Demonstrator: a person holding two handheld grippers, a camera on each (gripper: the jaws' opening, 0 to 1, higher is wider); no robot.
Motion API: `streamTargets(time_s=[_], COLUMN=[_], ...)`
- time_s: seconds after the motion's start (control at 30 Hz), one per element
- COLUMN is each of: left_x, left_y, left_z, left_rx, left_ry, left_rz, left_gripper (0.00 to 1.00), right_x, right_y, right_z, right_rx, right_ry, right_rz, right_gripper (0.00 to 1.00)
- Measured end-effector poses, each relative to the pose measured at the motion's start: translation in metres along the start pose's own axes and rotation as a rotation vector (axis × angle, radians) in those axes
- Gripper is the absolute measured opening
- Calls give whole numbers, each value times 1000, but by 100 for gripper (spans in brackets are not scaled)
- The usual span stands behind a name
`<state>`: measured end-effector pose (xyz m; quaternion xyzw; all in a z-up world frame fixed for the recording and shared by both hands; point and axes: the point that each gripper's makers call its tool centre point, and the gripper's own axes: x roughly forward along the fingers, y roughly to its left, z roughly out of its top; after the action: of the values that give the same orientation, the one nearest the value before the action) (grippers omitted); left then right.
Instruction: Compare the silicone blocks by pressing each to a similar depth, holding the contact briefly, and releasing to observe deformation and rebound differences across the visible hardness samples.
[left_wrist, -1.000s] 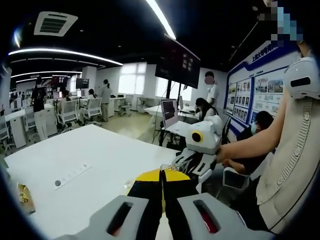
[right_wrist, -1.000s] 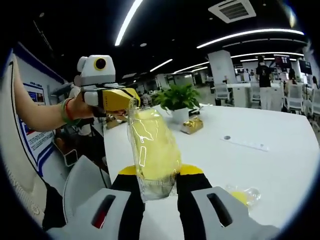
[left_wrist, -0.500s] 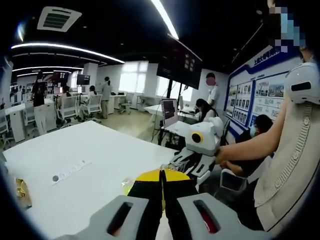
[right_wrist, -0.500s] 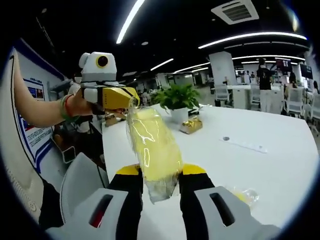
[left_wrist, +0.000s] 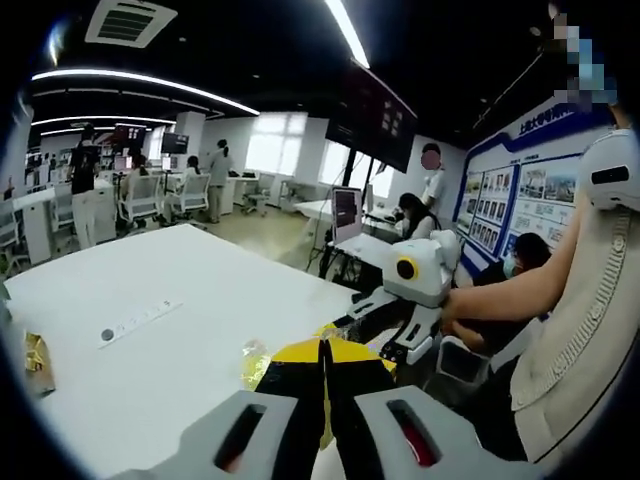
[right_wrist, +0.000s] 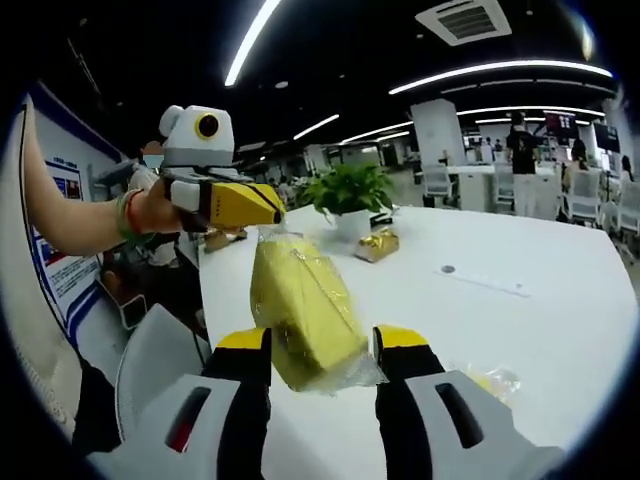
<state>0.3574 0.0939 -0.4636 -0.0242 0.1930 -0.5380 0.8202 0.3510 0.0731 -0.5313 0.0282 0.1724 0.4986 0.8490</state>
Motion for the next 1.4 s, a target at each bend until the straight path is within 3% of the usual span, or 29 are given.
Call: streamTargets(time_s=[0.13,0.3,0.47,0.83,1.0,1.1,1.13,1.2,1.4], left_x=[1,2,5,27,39,42,41,37,31], left_y=[5,15,34,74,88,94,105,122,160], left_z=[-15,-32,-48,-87,-110,-113,-108,-105,-109], left_rx=[-52,-104,-147,-233,-311,-340,-365,-349,-317], left_ry=[8,19,12,21,42,23,-11,-22,4], left_rz=[5,18,41,75,55,41,66,105,209], left_gripper=[0,0,0,0,0,0,0,0,0], right_x=[-7,-25,-50,-114,-134,-145,-147,-154,-162], right_y=[-5,-11,-14,-7,-5,-5,-6,-7,-12], right_z=[-4,-13,-28,-57,-70,-78,-80,-82,-87], right_rx=[21,53,85,164,201,218,222,228,238], right_ry=[-8,-18,-17,2,25,53,61,72,93], right_rz=[-53,-145,-230,-398,-464,-496,-504,-525,-563], right_gripper=[49,69,76,74,73,73,73,72,71])
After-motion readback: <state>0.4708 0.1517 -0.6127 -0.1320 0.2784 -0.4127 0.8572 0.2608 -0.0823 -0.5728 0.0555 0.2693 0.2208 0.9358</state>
